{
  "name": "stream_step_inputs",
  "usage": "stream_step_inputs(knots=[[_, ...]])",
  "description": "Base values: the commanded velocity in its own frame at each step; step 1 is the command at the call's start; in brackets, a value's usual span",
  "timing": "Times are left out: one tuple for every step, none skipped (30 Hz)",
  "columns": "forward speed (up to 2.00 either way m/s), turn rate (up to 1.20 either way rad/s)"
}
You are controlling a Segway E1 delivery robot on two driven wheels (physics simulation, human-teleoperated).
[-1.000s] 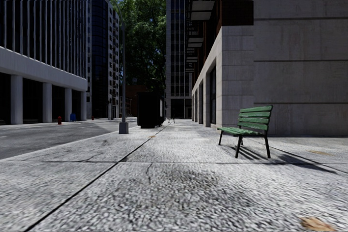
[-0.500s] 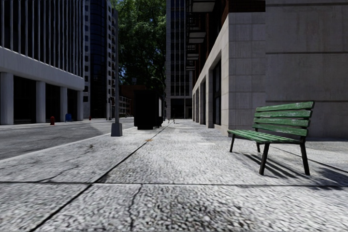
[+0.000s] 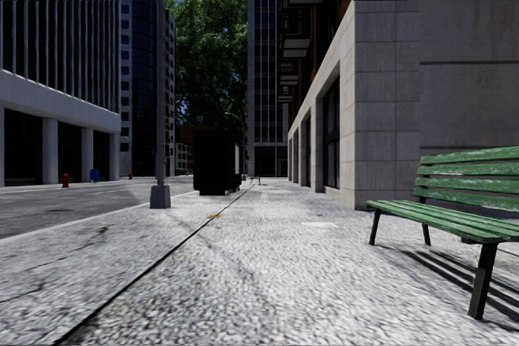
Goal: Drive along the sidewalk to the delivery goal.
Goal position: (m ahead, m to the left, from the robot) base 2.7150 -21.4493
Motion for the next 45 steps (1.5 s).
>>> stream_step_inputs(knots=[[2.0, 0.0], [2.0, 0.0], [2.0, 0.0], [2.0, 0.0], [2.0, 0.0], [2.0, 0.0], [2.0, 0.0], [2.0, 0.0], [2.0, 0.0], [2.0, 0.0], [2.0, 0.0], [2.0, 0.0], [2.0, 0.0], [2.0, 0.0], [2.0, 0.0], [2.0, 0.0], [2.0, 0.0], [2.0, 0.0], [2.0, 0.0], [2.0, 0.0], [2.0, 0.0], [2.0, 0.0], [2.0, 0.0], [2.0, 0.0], [2.0, 0.0], [2.0, 0.0], [2.0, 0.0], [2.0, 0.0], [2.0, 0.0], [2.0, 0.0], [2.0, 0.0], [2.0, 0.0], [2.0, 0.0], [2.0, 0.0], [2.0, 0.0], [2.0, 0.0], [2.0, 0.0], [2.0, 0.0], [2.0, 0.0], [2.0, 0.0], [2.0, 0.0], [2.0, -0.07], [2.0, -0.17], [2.0, -0.25], [2.0, -0.52]])
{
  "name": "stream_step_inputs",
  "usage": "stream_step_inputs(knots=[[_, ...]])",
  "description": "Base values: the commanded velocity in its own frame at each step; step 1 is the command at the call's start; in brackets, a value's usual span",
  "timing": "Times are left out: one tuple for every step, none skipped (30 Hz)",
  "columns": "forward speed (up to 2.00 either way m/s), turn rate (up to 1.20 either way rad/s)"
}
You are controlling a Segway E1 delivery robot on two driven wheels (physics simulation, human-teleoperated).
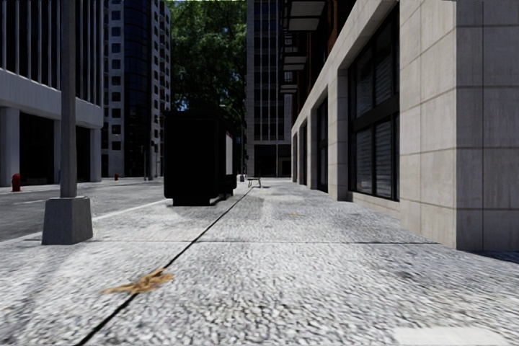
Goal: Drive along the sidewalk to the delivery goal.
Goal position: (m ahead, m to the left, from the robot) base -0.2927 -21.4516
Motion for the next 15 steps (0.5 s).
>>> stream_step_inputs(knots=[[2.0, -0.75], [2.0, -0.75], [2.0, -0.88], [2.0, -0.93], [2.0, -1.2], [2.0, -1.2], [2.0, -1.2], [2.0, -1.2], [2.0, -1.2], [2.0, -1.2], [2.0, -1.2], [2.0, -1.2], [2.0, -1.2], [2.0, -1.2], [1.9, -1.2]])
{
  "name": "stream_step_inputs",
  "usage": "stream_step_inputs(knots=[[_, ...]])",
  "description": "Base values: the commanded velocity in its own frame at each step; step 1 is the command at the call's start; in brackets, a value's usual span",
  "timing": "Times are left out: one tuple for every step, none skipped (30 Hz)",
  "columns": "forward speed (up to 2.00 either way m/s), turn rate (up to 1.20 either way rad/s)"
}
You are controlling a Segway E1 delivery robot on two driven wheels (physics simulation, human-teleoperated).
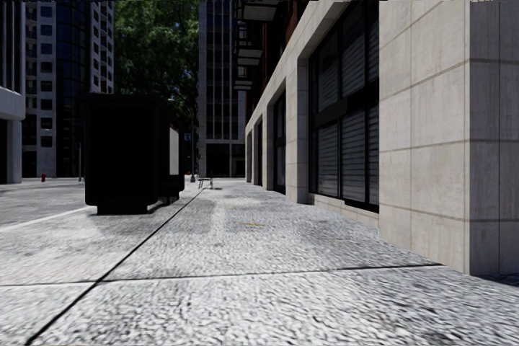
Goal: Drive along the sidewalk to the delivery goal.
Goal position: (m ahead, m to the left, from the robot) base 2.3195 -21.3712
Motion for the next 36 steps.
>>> stream_step_inputs(knots=[[1.9, -1.2], [1.79, -1.2], [1.72, -1.2], [1.7, -1.2], [1.69, -1.2], [1.69, -1.2], [1.69, -1.2], [1.68, -1.2], [1.68, -1.2], [1.68, -1.2], [1.68, -1.2], [1.68, -1.2], [1.68, -1.2], [1.68, -1.2], [1.68, -1.2], [1.68, -1.2], [1.68, -1.2], [1.68, -1.2], [1.68, -1.2], [1.68, -1.2], [1.68, -1.2], [1.68, -1.2], [1.68, -1.2], [1.68, -1.2], [1.68, -1.2], [1.68, -1.2], [1.68, -1.2], [1.68, -1.2], [1.68, -1.2], [1.68, -1.2], [1.68, -1.2], [1.68, -1.2], [1.68, -1.2], [1.68, -1.2], [1.68, -1.2], [1.68, -1.2]])
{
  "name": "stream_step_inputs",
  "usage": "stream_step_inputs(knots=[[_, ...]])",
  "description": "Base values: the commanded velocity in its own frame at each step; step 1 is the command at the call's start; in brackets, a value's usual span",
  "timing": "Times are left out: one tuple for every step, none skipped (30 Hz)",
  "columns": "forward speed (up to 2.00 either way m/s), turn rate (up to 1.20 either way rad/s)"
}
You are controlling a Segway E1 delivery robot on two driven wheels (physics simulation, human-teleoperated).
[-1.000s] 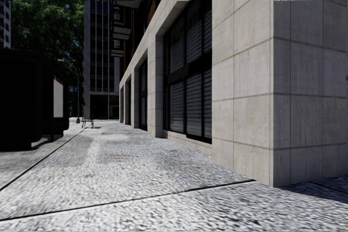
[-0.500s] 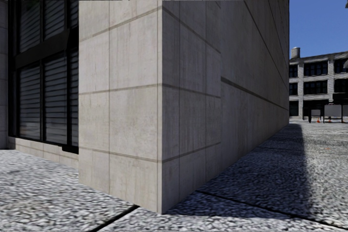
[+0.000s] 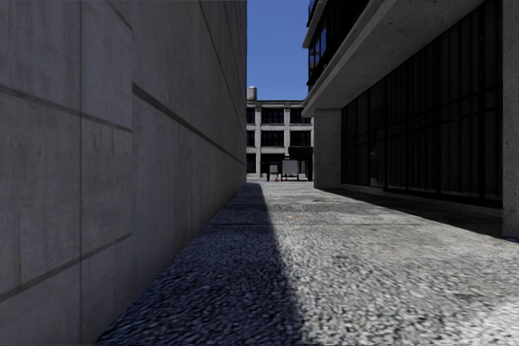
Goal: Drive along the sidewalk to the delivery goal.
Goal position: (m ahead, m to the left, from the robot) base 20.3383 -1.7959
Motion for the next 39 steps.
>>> stream_step_inputs(knots=[[1.68, -1.2], [1.68, -1.2], [1.68, -0.11], [1.68, -0.01], [1.68, 0.0], [1.68, 0.0], [1.68, 0.0], [1.68, 0.0], [1.68, 0.0], [1.68, 0.0], [1.69, 0.0], [1.73, 0.0], [1.79, 0.0], [1.79, 0.0], [1.84, 0.19], [1.89, 0.65], [1.94, 0.86], [2.0, 1.07], [2.0, 1.16], [2.0, 1.16], [2.0, 1.18], [2.0, 1.18], [2.0, 1.14], [2.0, 0.08], [2.0, 0.02], [2.0, 0.02], [2.0, 0.0], [2.0, 0.0], [2.0, 0.0], [2.0, 0.0], [2.0, 0.0], [2.0, 0.0], [2.0, 0.0], [2.0, 0.0], [2.0, 0.0], [2.0, 0.0], [2.0, 0.0], [2.0, 0.0], [2.0, 0.0]])
